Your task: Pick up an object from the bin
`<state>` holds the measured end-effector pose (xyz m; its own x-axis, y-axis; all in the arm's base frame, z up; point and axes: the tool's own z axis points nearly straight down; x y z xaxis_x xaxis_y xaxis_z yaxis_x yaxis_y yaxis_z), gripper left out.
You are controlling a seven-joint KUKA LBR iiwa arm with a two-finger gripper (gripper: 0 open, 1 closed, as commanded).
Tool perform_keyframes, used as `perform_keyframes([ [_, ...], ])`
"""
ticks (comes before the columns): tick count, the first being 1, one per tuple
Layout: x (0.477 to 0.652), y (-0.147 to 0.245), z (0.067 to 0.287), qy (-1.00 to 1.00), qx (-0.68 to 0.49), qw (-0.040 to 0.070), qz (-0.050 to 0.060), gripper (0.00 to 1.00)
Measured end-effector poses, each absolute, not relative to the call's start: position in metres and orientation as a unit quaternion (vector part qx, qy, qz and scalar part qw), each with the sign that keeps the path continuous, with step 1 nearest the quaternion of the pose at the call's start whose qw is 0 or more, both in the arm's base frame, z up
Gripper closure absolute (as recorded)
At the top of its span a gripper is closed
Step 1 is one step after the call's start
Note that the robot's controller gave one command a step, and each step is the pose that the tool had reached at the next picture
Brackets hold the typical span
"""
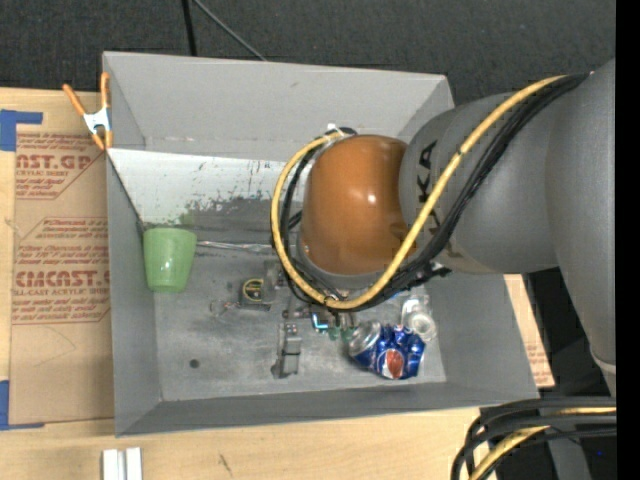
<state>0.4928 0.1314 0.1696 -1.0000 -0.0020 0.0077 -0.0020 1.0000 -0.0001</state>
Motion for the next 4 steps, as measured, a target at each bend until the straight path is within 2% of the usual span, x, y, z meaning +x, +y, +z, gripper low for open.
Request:
perform_keyframes([
  [1, 0.557, 0.086, 0.097, -0.988, -0.157, 0.001, 0.001, 0.00],
  [2, 0.569, 0.145, 0.076, -0.968, -0.250, 0.001, -0.001, 0.00],
  [3, 0.578, 0.113, 0.123, -0.972, -0.237, -0.003, 0.000, 0.00],
  [4, 0.590, 0.122, 0.066, -0.979, -0.206, 0.001, 0.001, 0.00],
])
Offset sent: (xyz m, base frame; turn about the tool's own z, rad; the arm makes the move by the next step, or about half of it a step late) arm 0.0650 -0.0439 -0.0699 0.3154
